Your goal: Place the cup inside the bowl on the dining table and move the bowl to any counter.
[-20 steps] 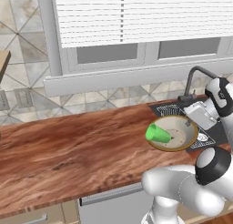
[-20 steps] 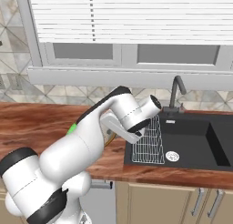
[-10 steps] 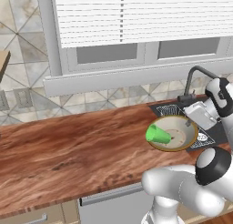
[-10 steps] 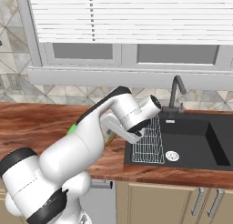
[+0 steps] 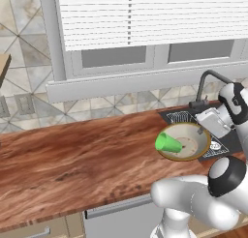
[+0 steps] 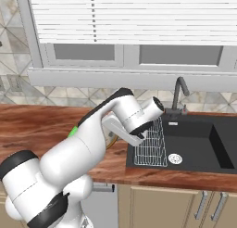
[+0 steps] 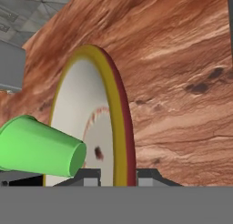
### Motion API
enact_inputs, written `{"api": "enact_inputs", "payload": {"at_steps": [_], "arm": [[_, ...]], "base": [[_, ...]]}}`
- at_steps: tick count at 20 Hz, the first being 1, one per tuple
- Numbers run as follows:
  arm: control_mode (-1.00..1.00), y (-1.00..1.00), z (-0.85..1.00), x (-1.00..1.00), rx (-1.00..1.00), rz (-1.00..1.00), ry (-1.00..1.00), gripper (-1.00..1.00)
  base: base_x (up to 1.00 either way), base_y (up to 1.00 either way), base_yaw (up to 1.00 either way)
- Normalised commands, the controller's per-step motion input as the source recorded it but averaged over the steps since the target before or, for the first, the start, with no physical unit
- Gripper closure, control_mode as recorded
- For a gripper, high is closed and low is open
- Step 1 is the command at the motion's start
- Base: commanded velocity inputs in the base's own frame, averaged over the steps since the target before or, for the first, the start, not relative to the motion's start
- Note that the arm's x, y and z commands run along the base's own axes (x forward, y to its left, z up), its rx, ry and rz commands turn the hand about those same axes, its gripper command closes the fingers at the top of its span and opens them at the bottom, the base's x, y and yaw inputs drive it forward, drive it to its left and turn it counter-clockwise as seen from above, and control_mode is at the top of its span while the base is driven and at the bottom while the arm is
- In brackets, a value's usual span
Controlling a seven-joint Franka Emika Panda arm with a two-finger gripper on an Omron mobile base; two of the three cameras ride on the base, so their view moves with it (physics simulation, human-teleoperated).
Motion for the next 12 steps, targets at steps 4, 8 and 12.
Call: {"api": "enact_inputs", "payload": {"at_steps": [4,8,12], "arm": [[-1.0,0.0,0.0,0.0,0.0,0.0,0.0,1.0],[-1.0,0.07,-0.07,0.0,0.03,0.0,0.0,1.0],[-1.0,0.45,-0.3,0.0,0.07,0.0,0.01,1.0]], "base": [[0.0,0.0,0.0],[0.0,0.0,0.0],[0.0,0.0,0.0]]}}
